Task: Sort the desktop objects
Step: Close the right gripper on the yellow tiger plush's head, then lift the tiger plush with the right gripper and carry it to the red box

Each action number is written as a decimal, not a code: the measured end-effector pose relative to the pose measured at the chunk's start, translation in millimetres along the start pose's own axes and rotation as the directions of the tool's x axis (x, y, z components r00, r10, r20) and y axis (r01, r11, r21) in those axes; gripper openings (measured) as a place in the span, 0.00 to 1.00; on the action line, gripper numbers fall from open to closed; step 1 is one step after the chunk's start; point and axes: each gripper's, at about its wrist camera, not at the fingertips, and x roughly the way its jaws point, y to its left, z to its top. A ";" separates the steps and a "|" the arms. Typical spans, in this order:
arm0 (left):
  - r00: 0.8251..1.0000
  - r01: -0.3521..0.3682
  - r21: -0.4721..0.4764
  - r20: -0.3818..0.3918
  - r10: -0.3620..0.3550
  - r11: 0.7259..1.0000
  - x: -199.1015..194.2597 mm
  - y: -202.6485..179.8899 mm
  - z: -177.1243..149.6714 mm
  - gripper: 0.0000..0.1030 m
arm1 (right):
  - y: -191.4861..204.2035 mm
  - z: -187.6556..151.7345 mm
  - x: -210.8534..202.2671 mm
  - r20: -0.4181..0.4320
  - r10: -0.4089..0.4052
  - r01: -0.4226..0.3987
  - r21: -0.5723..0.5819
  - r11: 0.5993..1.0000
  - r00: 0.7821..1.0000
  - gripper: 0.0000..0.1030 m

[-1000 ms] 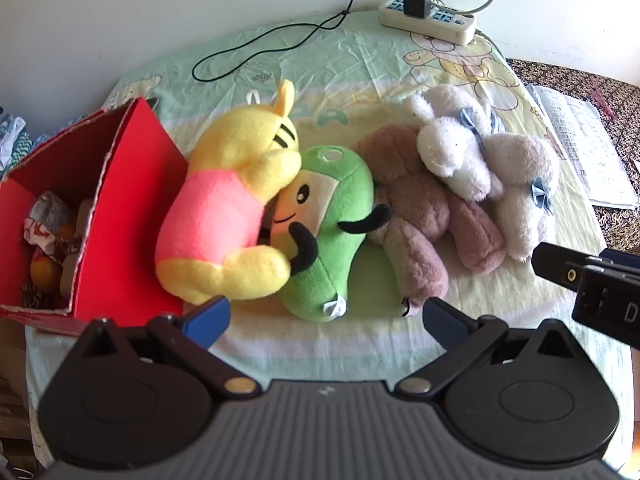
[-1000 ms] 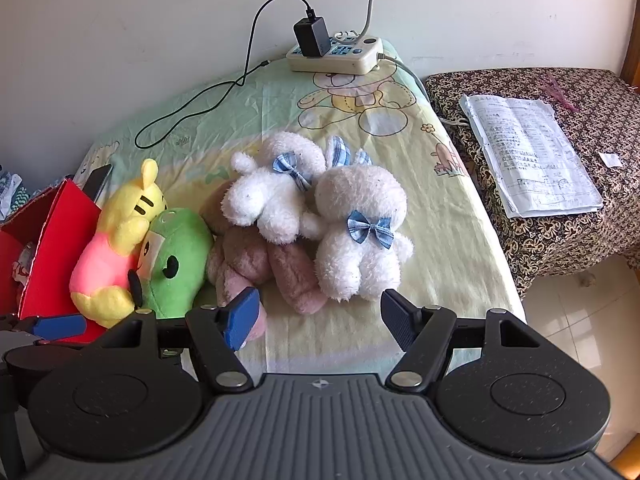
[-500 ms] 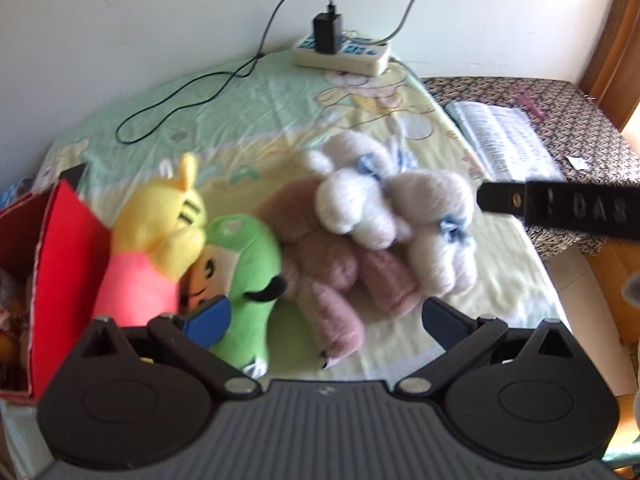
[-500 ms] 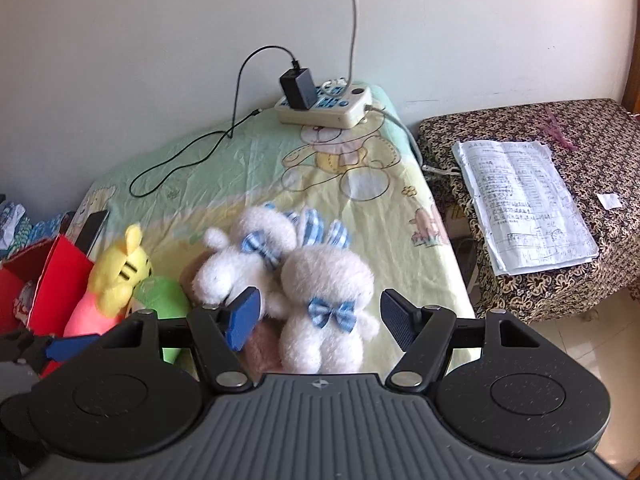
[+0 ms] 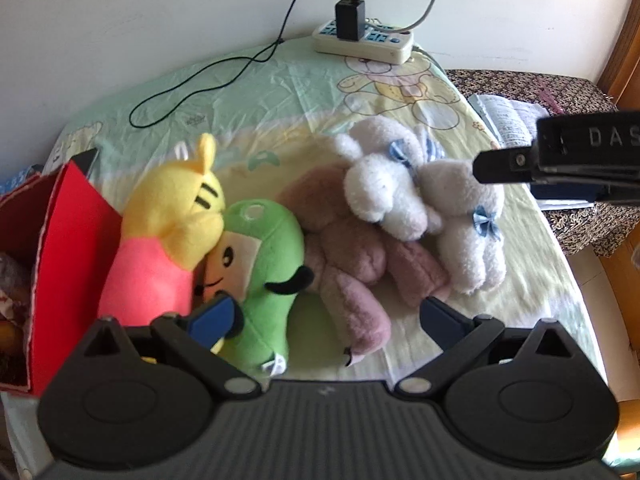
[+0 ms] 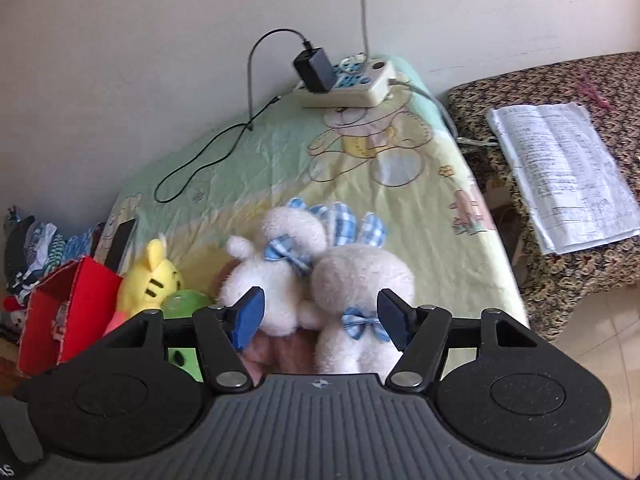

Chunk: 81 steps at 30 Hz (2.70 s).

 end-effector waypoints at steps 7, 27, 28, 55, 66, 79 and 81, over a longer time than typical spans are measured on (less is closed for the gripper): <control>0.991 -0.131 -0.048 -0.023 0.130 0.990 -5.4 37.1 -33.4 0.97 | 68.6 6.8 33.6 -0.093 0.156 -0.167 -0.115 0.979 0.983 0.62; 0.992 -0.121 -0.058 0.012 0.122 0.991 16.1 80.6 -28.8 0.85 | 151.2 8.4 133.6 -0.212 0.169 -0.206 -0.168 0.964 0.963 0.61; 0.993 -0.120 -0.061 0.007 0.121 0.991 19.0 82.9 -28.1 0.85 | 151.2 8.8 137.1 -0.221 0.182 -0.219 -0.159 0.963 0.958 0.61; 0.986 -0.092 -0.106 0.128 0.105 0.990 -36.9 84.9 -59.6 0.60 | 136.2 -18.3 30.6 -0.105 0.430 -0.438 -0.063 0.897 0.896 0.29; 0.939 -0.124 -0.146 0.303 0.164 0.981 -103.9 93.4 -67.5 0.59 | 177.4 -18.7 -24.4 0.031 0.507 -0.490 -0.215 0.845 0.861 0.29; 0.912 -0.163 -0.206 0.343 0.227 0.965 -123.5 234.4 -81.7 0.59 | 320.6 -26.3 31.8 -0.020 0.541 -0.526 -0.268 0.807 0.841 0.29; 0.919 -0.162 -0.211 0.324 0.225 0.964 -116.9 260.0 -85.0 0.59 | 343.1 -29.8 49.7 -0.038 0.530 -0.520 -0.262 0.813 0.847 0.29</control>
